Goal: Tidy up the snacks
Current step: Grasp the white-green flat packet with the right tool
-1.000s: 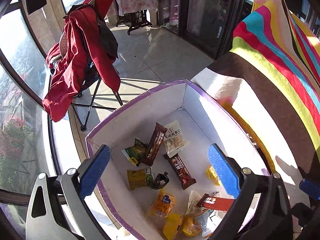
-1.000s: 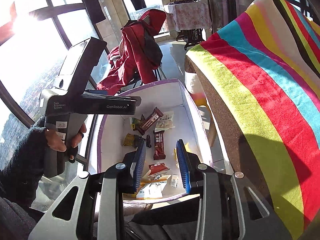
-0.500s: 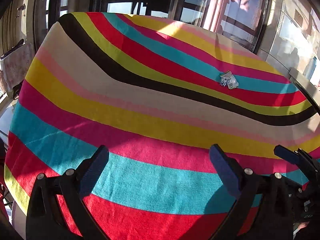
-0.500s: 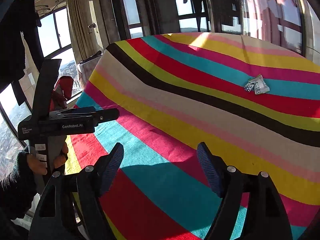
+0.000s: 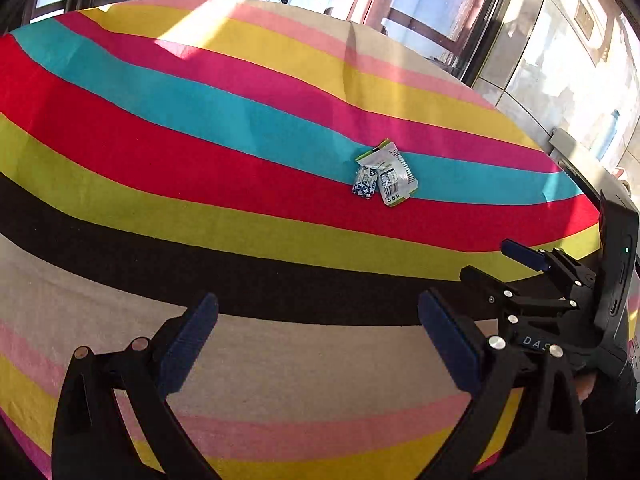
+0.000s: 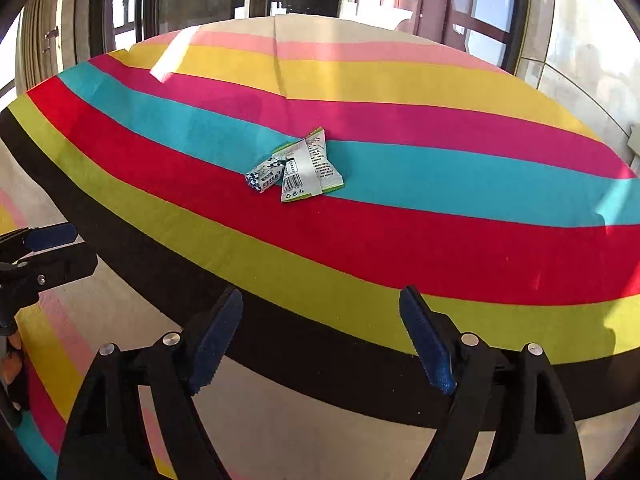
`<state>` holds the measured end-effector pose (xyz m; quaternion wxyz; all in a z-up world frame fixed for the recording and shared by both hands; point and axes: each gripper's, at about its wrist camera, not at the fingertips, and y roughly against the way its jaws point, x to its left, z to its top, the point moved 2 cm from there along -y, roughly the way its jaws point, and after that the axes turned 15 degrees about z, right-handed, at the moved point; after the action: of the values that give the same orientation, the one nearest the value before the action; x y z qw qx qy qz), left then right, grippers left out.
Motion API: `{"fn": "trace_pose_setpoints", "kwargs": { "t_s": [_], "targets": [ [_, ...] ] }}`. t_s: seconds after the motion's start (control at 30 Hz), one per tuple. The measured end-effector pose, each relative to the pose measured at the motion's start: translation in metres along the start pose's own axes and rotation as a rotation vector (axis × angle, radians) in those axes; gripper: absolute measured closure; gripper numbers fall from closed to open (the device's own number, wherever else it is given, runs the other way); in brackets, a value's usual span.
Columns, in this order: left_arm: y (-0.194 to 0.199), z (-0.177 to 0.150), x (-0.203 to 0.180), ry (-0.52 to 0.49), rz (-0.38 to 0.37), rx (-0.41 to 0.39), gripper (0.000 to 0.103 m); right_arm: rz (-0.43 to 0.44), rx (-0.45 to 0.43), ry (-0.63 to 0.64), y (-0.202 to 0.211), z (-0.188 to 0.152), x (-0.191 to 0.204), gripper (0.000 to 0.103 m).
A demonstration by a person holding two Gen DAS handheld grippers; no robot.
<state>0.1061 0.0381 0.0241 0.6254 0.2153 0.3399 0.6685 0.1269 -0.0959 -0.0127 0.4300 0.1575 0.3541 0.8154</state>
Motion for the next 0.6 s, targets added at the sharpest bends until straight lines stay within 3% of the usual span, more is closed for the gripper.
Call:
{"fn": "trace_pose_setpoints", "kwargs": {
  "t_s": [0.2, 0.27, 0.37, 0.47, 0.6],
  "targets": [
    [-0.007, -0.003, -0.004, -0.016, 0.007, 0.039, 0.003, -0.065, 0.116, 0.487, -0.059, 0.035, -0.001, 0.018],
    [-0.005, -0.006, -0.005, -0.027, 0.001, 0.034, 0.002, -0.078, 0.113, 0.681, -0.068, 0.04, 0.005, 0.017],
    [-0.003, -0.009, -0.001, -0.021, -0.006, 0.033, 0.002, -0.116, 0.155, 0.873, -0.082, 0.046, 0.007, 0.017],
    [-0.002, -0.01, 0.001, -0.014, -0.003, 0.04, 0.002, -0.045, 0.167, 0.985, -0.088, 0.055, 0.007, 0.017],
    [-0.002, -0.012, 0.002, -0.01, -0.003, 0.04, 0.002, 0.163, 0.265, 1.006, -0.097, 0.08, -0.004, 0.017]
  ]
}}
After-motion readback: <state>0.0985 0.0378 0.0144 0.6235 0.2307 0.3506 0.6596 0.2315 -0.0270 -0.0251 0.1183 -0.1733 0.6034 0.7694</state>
